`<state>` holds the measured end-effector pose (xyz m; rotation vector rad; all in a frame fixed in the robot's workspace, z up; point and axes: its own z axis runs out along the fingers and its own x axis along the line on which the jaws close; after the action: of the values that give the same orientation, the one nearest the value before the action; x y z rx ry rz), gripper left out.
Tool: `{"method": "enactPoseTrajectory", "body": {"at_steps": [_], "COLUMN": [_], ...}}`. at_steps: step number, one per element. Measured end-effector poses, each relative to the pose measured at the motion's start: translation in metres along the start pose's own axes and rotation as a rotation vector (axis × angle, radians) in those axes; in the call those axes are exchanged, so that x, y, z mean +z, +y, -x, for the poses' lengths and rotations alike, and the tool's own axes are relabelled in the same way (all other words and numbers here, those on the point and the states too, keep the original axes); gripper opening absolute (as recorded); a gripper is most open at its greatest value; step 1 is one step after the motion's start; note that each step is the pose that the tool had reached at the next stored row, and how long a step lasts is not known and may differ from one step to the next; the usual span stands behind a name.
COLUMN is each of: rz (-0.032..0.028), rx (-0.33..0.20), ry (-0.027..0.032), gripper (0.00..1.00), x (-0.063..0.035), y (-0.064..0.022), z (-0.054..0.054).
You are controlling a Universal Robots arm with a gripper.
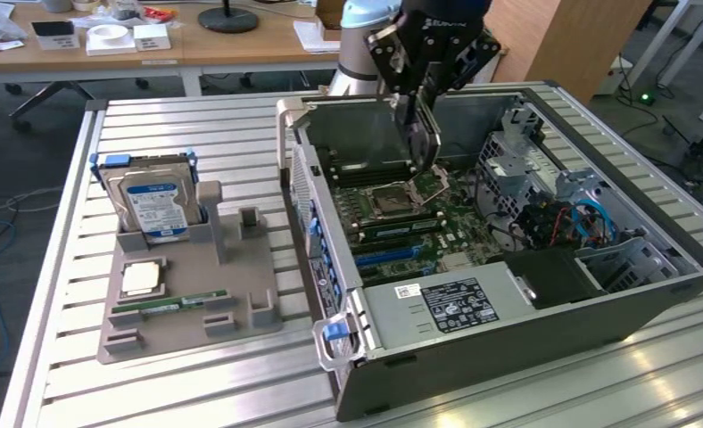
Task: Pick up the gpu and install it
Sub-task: 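Pick up the gpu and move the gpu toward the slot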
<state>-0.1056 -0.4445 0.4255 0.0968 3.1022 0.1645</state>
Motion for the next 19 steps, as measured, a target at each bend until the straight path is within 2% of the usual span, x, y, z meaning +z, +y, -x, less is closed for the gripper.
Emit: {"method": "enactPoseTrajectory", "body": {"at_steps": [14, 19], "rz": [0.0104, 0.0120], "rx": [0.000, 0.000], "ry": [0.0006, 0.0007], "gripper": [0.27, 0.27], "x": [0.0022, 0.0029], "y": [0.0036, 0.0047], "z": [0.060, 0.079]}}
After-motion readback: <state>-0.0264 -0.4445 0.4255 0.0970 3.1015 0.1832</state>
